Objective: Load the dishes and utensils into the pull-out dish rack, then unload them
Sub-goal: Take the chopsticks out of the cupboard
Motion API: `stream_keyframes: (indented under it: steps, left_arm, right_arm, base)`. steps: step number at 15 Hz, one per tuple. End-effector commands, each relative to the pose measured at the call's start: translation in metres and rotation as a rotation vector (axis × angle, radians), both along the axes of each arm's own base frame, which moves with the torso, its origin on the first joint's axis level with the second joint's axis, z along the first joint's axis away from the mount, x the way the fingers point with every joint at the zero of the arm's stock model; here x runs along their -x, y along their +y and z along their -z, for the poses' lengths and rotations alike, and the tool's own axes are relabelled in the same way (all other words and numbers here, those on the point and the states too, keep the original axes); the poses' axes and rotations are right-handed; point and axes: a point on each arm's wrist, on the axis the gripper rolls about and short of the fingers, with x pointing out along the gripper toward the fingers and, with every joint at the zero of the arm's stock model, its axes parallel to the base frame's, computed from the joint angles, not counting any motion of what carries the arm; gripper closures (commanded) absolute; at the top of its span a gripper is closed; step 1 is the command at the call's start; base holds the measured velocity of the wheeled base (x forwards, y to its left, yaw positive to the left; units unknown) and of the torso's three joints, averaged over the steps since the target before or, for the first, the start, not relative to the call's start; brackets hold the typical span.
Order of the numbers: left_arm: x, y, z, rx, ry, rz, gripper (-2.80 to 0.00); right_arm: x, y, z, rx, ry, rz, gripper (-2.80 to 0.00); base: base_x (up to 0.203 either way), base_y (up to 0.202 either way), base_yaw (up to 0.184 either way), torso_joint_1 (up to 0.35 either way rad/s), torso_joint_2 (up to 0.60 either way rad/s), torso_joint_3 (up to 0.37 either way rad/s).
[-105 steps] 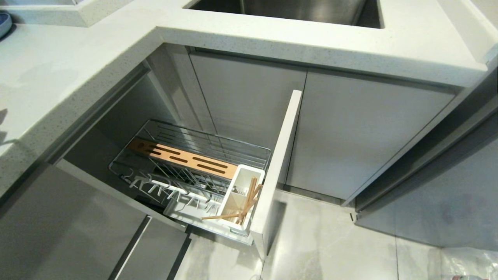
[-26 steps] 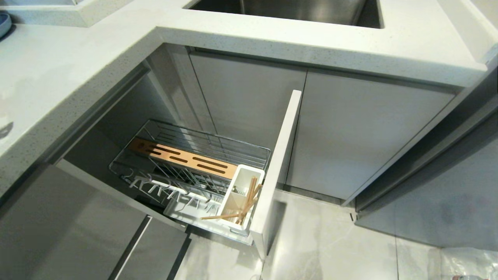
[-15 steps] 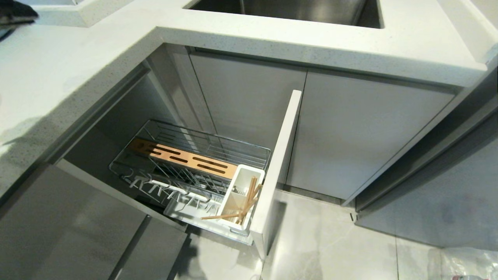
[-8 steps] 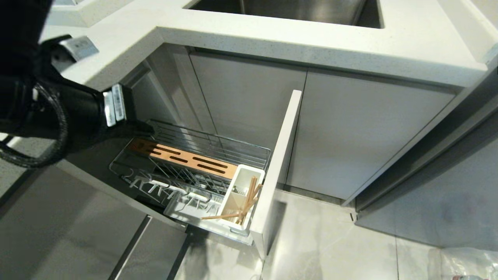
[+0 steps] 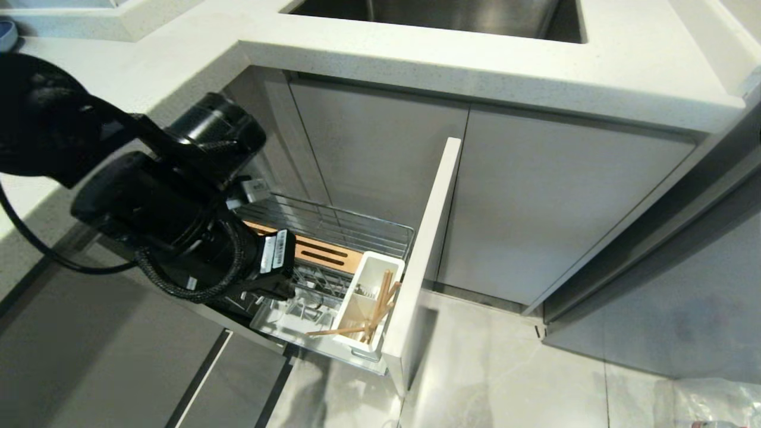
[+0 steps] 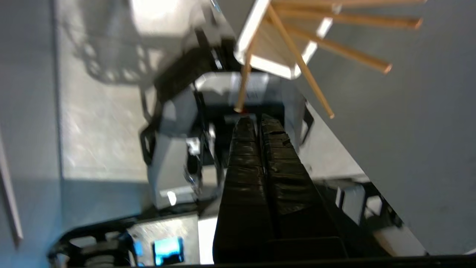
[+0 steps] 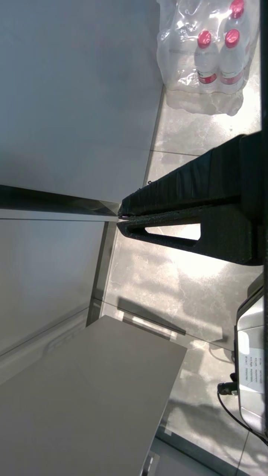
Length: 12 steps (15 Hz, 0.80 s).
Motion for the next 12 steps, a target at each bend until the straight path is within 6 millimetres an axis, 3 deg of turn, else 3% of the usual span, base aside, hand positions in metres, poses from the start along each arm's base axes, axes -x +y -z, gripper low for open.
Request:
stream_keyframes:
  steps: [1,5,7,8,12]
  left_arm:
    - [-0.013,-0.009,0.019,-0.008,0.087,0.011,0.0]
    - [-0.034,-0.016,0.052,-0.028,0.205,-0.015,0.0]
    - [-0.038,-0.014,0.053,-0.027,0.205,-0.027,0.0]
    - [-0.038,-0.013,0.053,-0.026,0.204,-0.031,-2.8]
    - [-0.042,-0.013,0.058,-0.034,0.219,-0.036,-2.8]
  right_arm:
    - [0.0,0.0,0.0,0.0,0.001,0.0,0.0]
    - [0.0,0.0,0.0,0.0,0.001,0.0,0.0]
    - [0.0,0.0,0.0,0.0,0.001,0.0,0.0]
    - [0.0,0.0,0.0,0.0,0.001,0.0,0.0]
    - [0.0,0.0,0.0,0.0,0.001,0.0,0.0]
  base:
    - [0.0,0.0,0.0,0.0,0.0,0.0]
    - [0.0,0.0,0.0,0.0,0.0,0.0]
    - [0.0,0.0,0.0,0.0,0.0,0.0]
    - [0.0,0.0,0.0,0.0,0.0,0.0]
    - [0.0,0.0,0.0,0.0,0.0,0.0]
